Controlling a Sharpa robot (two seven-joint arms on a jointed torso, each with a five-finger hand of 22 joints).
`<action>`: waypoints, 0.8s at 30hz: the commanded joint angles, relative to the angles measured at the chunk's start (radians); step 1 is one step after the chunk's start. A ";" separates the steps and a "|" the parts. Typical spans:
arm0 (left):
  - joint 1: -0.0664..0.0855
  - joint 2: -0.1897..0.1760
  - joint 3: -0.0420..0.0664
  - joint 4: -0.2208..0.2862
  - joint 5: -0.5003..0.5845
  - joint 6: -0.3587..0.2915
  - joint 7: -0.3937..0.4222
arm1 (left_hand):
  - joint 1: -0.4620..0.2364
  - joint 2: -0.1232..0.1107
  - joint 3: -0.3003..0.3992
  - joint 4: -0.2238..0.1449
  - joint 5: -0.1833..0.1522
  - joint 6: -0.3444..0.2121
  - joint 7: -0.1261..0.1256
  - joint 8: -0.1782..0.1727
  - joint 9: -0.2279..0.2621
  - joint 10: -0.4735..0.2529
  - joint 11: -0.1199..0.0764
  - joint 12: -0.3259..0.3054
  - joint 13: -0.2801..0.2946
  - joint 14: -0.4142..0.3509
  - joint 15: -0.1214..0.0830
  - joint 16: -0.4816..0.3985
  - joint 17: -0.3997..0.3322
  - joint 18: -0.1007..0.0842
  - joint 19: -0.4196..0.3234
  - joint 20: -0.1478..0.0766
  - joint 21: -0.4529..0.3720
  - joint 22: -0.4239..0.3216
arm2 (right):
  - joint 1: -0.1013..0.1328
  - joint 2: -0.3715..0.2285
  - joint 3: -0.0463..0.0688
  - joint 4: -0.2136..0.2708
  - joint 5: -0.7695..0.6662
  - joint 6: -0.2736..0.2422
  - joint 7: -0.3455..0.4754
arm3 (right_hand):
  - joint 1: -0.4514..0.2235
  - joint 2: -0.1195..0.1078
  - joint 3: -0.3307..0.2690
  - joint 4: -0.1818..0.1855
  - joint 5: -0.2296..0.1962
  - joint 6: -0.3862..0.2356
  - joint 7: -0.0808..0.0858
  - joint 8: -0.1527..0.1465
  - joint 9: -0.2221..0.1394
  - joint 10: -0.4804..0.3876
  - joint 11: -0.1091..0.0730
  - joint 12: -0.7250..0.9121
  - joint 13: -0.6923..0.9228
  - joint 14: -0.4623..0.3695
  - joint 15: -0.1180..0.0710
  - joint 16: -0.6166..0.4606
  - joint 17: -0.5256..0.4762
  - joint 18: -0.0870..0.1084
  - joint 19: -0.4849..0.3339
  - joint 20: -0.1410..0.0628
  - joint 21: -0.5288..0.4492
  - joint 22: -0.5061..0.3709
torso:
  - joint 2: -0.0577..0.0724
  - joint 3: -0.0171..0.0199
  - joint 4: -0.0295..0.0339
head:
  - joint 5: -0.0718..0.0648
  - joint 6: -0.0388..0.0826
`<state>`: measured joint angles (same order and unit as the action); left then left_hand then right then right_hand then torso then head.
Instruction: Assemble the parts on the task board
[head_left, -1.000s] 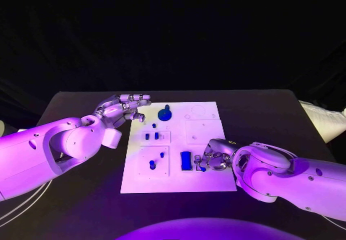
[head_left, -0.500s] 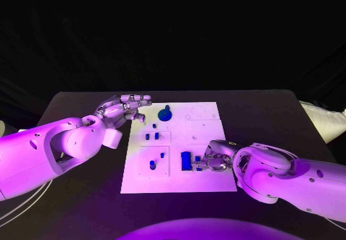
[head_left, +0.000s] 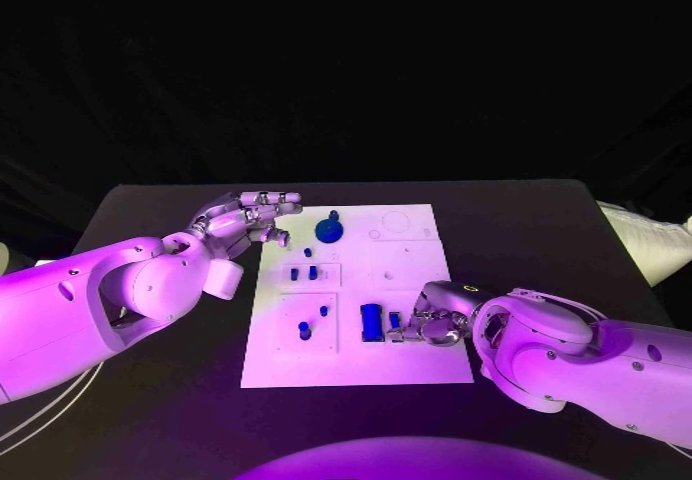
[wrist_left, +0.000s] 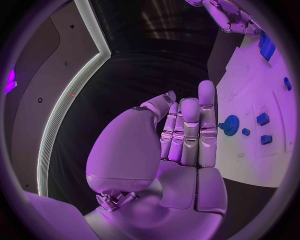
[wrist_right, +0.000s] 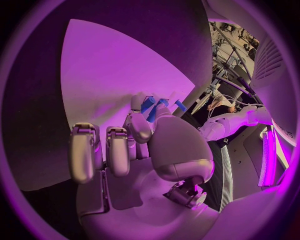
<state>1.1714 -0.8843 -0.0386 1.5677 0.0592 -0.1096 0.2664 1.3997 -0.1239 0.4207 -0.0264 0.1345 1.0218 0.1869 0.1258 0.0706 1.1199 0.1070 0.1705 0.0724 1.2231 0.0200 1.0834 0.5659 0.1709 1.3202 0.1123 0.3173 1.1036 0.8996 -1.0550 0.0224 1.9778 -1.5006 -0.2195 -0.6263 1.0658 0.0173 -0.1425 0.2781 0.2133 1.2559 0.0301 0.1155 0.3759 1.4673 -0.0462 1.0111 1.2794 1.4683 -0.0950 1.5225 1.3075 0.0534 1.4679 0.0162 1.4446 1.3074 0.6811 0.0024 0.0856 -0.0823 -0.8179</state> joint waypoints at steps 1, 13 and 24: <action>0.000 0.001 0.000 0.000 -0.003 0.020 0.002 | -0.005 0.009 -0.006 0.000 -0.005 -0.008 0.000 0.004 -0.002 -0.004 0.004 0.005 -0.001 -0.009 0.001 -0.004 -0.002 0.008 -0.008 0.000 -0.007 -0.001 | -0.001 -0.007 0.000 0.003 -0.010 -0.001 0.010 | 0.028 0.001 -0.007 -0.003 -0.005 -0.002 0.003 -0.002 0.002 0.018 0.007 -0.007 0.001 0.086 -0.005 -0.001 0.183 -0.009 0.028 -0.006 0.003 0.072 | 0.000 -0.0010 0.0007 | 0.000 0.000; 0.000 0.001 -0.002 -0.001 -0.004 0.022 0.002 | -0.005 0.009 -0.006 0.000 -0.005 -0.008 0.000 0.004 -0.002 -0.004 0.004 0.005 -0.001 -0.009 0.001 -0.004 -0.002 0.008 -0.008 0.000 -0.007 -0.001 | -0.001 0.003 0.000 -0.036 0.008 0.016 0.011 | 0.055 0.021 -0.010 0.004 -0.004 -0.002 0.003 -0.003 0.004 0.020 0.006 -0.004 0.005 0.087 -0.006 0.001 0.186 -0.010 0.029 -0.006 0.005 0.076 | 0.002 -0.0008 0.0032 | 0.000 -0.001; 0.000 0.001 -0.002 -0.002 -0.004 0.023 0.002 | -0.004 0.009 -0.007 0.000 -0.005 -0.009 0.000 0.004 -0.002 -0.005 0.005 0.005 -0.001 -0.011 0.001 -0.005 -0.004 0.008 -0.008 0.000 -0.007 -0.001 | -0.007 0.046 0.000 -0.087 0.014 0.038 0.015 | 0.162 0.012 -0.018 -0.045 -0.090 -0.003 0.003 -0.003 0.008 0.020 0.006 -0.006 0.008 0.087 -0.006 0.001 0.186 -0.010 0.029 -0.006 0.004 0.076 | 0.000 -0.0002 0.0003 | 0.006 -0.008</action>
<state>1.1713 -0.8847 -0.0407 1.5646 0.0584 -0.1068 0.2643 1.3997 -0.1239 0.4207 -0.0263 0.1345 1.0217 0.1869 0.1258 0.0706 1.1199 0.1069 0.1705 0.0723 1.2171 0.0214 1.0834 0.5632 0.1708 1.3183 0.1104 0.3136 1.1037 0.9030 -1.0104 0.0316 1.9048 -1.4877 -0.2197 -0.6012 1.2125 0.0318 -0.1613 0.2412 0.1329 1.2626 0.0314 0.1194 0.3876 1.4670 -0.0458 1.0058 1.2887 1.4682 -0.0950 1.5222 1.3074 0.0533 1.4679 0.0162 1.4445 1.3081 0.6828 0.0024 0.0878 -0.0771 -0.8248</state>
